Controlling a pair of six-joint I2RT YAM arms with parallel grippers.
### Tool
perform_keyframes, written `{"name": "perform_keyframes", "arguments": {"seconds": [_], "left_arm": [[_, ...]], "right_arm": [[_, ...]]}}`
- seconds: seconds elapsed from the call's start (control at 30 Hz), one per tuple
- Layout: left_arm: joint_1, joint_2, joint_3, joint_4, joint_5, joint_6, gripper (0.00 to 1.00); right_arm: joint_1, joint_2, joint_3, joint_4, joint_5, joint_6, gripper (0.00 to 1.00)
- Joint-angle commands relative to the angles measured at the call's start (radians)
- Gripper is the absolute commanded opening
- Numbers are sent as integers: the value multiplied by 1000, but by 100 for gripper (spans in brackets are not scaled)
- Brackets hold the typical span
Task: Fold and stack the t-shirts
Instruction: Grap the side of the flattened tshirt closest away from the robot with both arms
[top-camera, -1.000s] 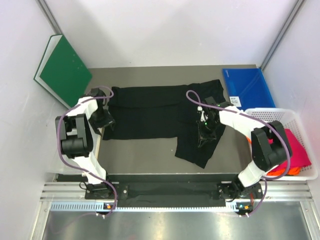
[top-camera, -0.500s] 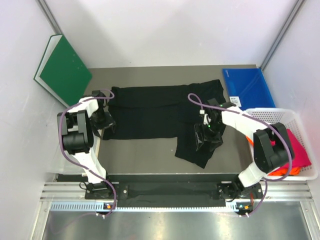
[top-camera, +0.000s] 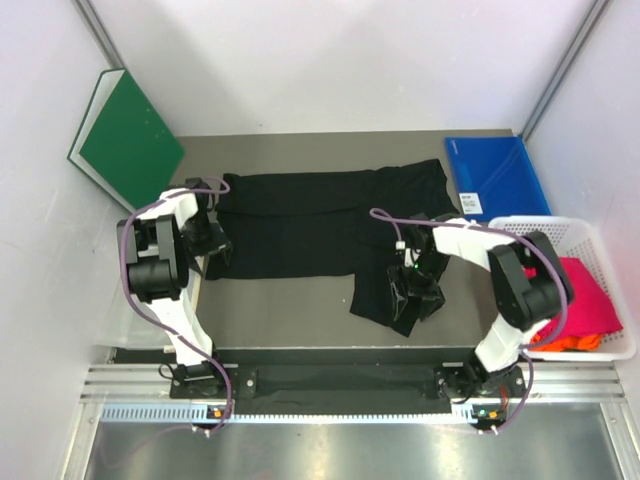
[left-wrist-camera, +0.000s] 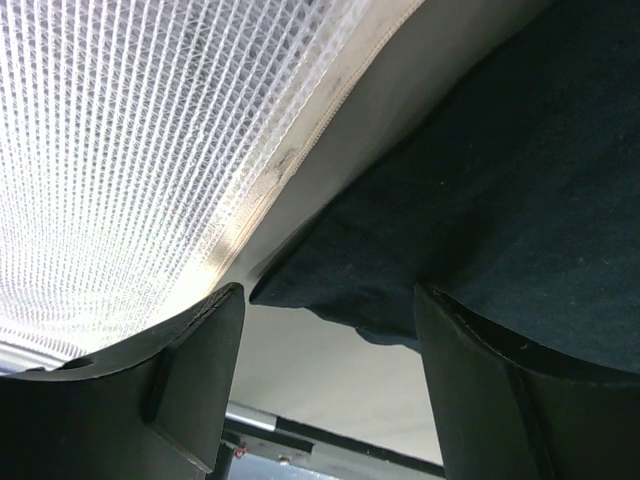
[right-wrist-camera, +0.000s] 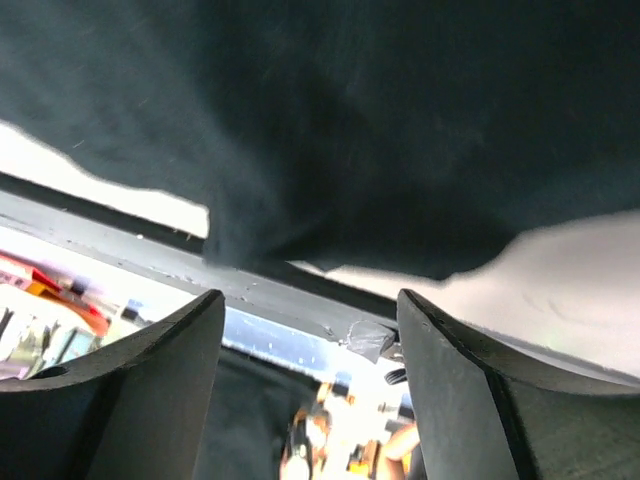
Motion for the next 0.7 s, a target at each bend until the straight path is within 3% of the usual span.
{"name": "perform_keyframes", "arguments": {"seconds": [0.0, 0.23, 0.3, 0.33, 0.37, 0.47, 0.67], "left_arm": [[4, 44, 74, -45, -15, 0, 74], [4, 29, 97, -69, -33, 11, 74], [3, 24, 99, -67, -27, 20, 74], [3, 24, 102, -72, -22, 25, 74], [3, 23, 105, -73, -22, 26, 74], [3, 9, 102, -64, -13, 46, 74], [3, -40, 67, -47, 27, 75, 75]], "right_arm": [[26, 111, 53, 15, -44, -27, 69], [66, 206, 114, 7, 34, -40, 59], [81, 217, 99, 27, 67, -31, 51], [89, 220, 90, 39, 91, -14, 44], [94, 219, 79, 48, 96, -4, 27], [112, 187, 42, 87, 117, 37, 3], [123, -2, 17, 52, 180, 141, 0]]}}
